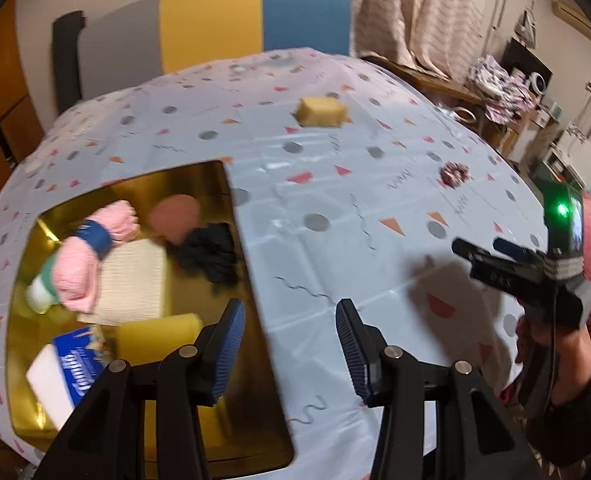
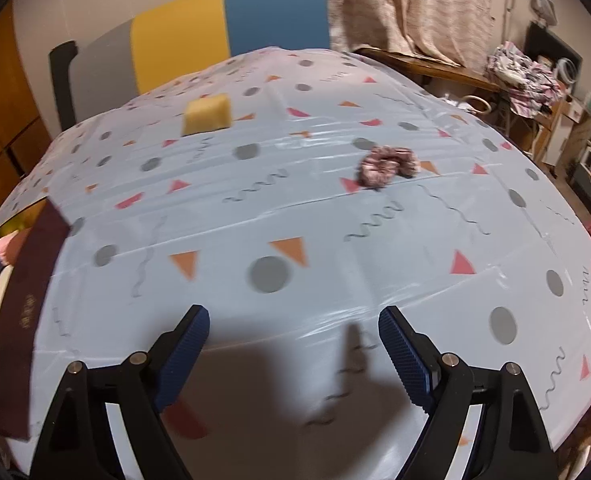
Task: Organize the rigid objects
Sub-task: 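Move the right gripper to the pink satin scrunchie and grasp it, then grasp the yellow sponge with the left gripper while the right gripper holds the scrunchie, then carry the yellow sponge into the gold tray and open the left gripper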
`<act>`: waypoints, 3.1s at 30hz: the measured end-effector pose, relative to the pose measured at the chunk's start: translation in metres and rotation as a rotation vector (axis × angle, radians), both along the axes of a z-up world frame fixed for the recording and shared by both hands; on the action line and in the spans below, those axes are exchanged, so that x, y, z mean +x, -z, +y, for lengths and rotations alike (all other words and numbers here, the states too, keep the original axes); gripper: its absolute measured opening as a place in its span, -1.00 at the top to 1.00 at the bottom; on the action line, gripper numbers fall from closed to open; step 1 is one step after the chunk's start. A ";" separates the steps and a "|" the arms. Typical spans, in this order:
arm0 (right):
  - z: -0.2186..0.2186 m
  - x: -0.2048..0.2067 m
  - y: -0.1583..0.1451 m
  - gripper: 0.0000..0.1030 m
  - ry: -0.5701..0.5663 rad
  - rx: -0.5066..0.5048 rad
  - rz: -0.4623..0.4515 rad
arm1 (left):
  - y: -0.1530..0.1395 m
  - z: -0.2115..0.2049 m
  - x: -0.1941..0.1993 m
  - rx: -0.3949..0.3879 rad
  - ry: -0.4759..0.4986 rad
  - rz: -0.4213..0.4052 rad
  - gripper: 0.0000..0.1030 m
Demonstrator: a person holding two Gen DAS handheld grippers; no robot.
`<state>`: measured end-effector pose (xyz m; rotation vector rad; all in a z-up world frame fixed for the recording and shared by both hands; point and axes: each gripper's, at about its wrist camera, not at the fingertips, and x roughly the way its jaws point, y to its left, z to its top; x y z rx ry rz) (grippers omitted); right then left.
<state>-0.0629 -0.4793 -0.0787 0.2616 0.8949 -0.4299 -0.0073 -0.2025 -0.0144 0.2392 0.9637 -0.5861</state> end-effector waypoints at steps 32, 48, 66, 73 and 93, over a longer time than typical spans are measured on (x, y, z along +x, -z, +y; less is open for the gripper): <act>-0.152 0.096 0.024 0.27 0.074 0.044 -0.063 | 0.004 -0.058 0.019 -0.053 0.109 0.116 0.08; -0.118 0.051 0.029 0.36 0.048 0.130 -0.126 | -0.015 -0.150 0.120 -0.088 0.068 0.078 0.01; -0.122 0.047 0.033 0.36 0.054 0.143 -0.173 | 0.049 -0.266 0.272 0.020 -0.025 -0.131 -1.00; -0.122 0.047 0.034 0.36 0.058 0.148 -0.183 | 0.068 -0.285 0.284 0.128 0.001 -0.181 -0.96; -0.115 0.052 0.034 0.37 0.057 0.089 -0.146 | 0.008 -0.196 0.216 -0.059 0.031 -0.083 -0.40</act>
